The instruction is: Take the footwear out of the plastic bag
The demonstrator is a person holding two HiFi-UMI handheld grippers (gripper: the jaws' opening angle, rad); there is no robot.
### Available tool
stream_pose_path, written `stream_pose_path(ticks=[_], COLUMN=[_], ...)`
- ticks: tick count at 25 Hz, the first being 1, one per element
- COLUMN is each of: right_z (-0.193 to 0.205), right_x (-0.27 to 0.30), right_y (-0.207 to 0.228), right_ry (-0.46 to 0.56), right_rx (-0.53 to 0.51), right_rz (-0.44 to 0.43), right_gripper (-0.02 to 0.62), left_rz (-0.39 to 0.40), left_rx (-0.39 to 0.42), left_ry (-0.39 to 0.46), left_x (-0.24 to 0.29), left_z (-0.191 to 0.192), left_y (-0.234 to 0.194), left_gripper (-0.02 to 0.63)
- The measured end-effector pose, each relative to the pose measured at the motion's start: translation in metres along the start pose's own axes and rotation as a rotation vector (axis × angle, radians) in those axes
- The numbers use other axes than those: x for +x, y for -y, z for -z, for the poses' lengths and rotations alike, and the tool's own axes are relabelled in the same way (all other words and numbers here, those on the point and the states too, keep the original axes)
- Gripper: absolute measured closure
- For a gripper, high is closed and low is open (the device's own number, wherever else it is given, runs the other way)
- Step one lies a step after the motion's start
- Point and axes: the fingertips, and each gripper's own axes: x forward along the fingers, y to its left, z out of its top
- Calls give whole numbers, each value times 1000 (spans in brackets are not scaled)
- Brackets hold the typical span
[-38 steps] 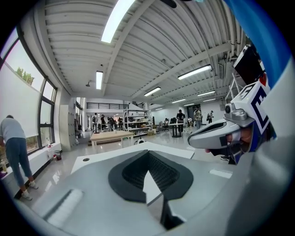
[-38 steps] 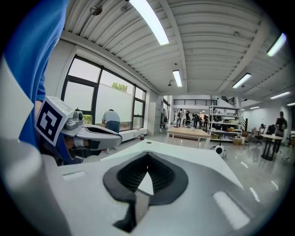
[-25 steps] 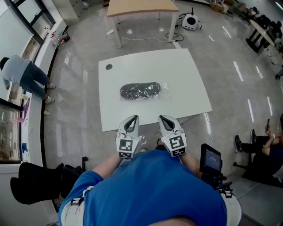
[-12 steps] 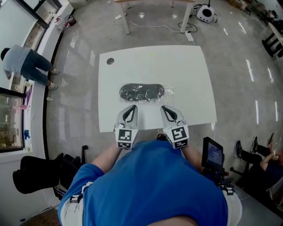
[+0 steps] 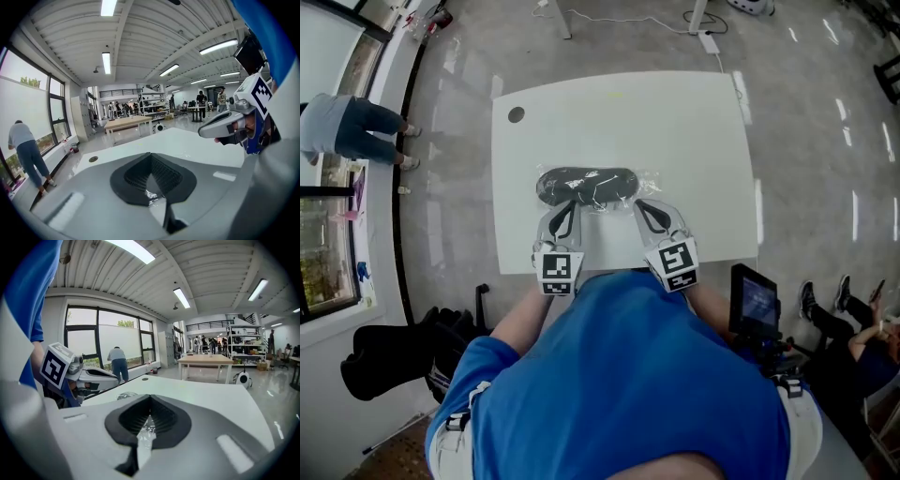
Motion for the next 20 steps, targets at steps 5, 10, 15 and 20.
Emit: stream_pose_path(ticks=[5, 10, 15, 20], right_z=[8, 21, 22, 27], right_x=[9, 8, -1, -17], right_y=[17, -5, -37, -45], right_ry=[-29, -67, -92, -115], right_rx=[11, 31, 47, 59], right_rz=[-25, 10, 50, 79], right_gripper=[592, 592, 592, 592], left_rz=[-22, 75, 226, 458], left_rx=[8, 65, 180, 313], left_ry=[-52, -99, -160, -249], left_x=[17, -1, -18, -10], left_z=[10, 34, 51, 57], left_y=[-7, -20, -28, -11], left_gripper=[598, 598, 598, 593])
